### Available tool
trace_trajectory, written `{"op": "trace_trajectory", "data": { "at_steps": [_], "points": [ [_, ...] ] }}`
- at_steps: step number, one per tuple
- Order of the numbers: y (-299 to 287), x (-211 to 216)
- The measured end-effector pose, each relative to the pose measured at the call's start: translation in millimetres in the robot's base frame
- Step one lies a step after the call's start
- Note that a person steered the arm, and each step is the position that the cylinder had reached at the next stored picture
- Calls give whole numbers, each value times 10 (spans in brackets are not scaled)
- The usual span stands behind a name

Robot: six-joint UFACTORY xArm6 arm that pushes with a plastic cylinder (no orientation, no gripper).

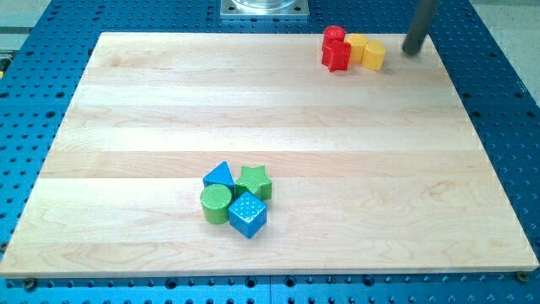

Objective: Separate the red blocks

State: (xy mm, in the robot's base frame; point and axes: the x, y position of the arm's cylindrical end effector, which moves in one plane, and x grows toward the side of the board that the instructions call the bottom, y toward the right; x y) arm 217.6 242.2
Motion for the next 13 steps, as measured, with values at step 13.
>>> {"op": "trace_trajectory", "data": {
  "at_steps": [13],
  "points": [
    [-835, -125]
  ]
}}
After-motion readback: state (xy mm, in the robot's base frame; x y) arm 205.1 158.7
